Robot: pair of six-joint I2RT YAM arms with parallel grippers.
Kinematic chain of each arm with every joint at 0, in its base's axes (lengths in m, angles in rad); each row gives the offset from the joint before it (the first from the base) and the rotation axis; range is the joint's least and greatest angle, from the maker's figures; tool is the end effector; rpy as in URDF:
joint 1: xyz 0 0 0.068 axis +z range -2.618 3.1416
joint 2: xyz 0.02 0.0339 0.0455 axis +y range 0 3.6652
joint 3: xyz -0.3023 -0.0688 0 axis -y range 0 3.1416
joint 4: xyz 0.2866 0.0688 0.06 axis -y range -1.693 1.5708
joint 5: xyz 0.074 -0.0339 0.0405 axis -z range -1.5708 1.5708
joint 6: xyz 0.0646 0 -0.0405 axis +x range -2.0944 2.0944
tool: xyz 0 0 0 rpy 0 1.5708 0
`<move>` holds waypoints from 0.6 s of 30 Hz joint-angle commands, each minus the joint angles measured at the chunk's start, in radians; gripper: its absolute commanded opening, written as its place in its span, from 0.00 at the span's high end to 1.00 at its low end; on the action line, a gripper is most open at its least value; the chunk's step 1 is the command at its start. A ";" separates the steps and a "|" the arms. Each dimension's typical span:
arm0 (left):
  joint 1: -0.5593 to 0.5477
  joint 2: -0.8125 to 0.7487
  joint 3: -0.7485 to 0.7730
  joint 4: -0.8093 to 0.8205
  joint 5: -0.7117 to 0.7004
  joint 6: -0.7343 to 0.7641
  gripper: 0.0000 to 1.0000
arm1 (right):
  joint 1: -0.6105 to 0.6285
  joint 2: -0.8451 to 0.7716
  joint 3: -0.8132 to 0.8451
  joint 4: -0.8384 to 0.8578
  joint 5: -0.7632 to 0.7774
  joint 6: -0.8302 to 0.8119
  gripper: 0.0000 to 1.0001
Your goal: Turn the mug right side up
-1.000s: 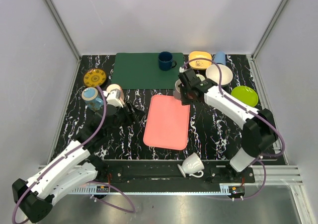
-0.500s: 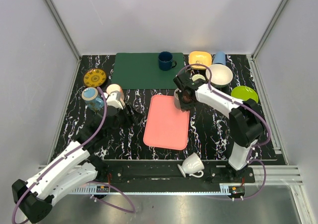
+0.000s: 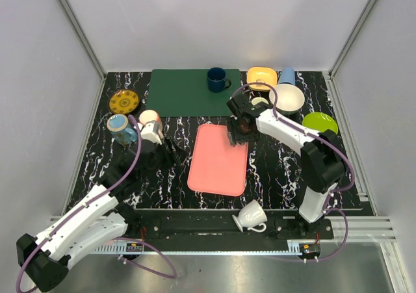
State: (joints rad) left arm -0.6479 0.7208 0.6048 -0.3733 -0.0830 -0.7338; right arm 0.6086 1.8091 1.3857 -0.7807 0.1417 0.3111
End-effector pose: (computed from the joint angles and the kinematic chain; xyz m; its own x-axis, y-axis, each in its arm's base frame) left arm 0.1680 -0.1204 0.2744 -0.6420 -0.3511 -0.6816 0.1523 0.8129 -0.5622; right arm 0.3554 0.2365 0.2154 -0.8897 -0.2506 -0.3817 -0.2648 0.9642 -0.0158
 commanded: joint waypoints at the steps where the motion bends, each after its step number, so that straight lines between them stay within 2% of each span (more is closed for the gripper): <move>1: 0.001 -0.001 0.003 0.022 0.011 -0.001 0.33 | 0.000 -0.147 0.053 -0.015 0.027 0.008 0.26; 3: 0.001 -0.001 0.006 0.024 0.008 0.004 0.33 | -0.001 -0.203 0.064 -0.017 0.048 0.020 0.20; 6: 0.001 -0.009 0.003 0.025 -0.001 0.005 0.33 | -0.042 -0.292 0.090 -0.011 0.154 0.057 0.19; 8: 0.001 -0.014 0.000 0.033 -0.011 -0.001 0.33 | -0.091 -0.318 0.084 0.020 0.205 0.103 0.22; 11: 0.001 -0.009 -0.007 0.046 -0.024 -0.022 0.33 | -0.243 -0.327 -0.002 0.124 0.165 0.288 0.32; 13: -0.001 -0.003 -0.005 0.051 -0.026 -0.032 0.33 | -0.323 -0.294 -0.036 0.202 0.107 0.354 0.37; 18: 0.001 0.017 0.007 0.053 -0.037 -0.041 0.34 | -0.331 -0.093 0.050 0.221 0.102 0.390 0.40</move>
State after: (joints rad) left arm -0.6479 0.7238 0.5976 -0.3645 -0.0921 -0.7582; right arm 0.2604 1.5616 1.3945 -0.6144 0.2626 0.6060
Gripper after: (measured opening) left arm 0.667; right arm 0.603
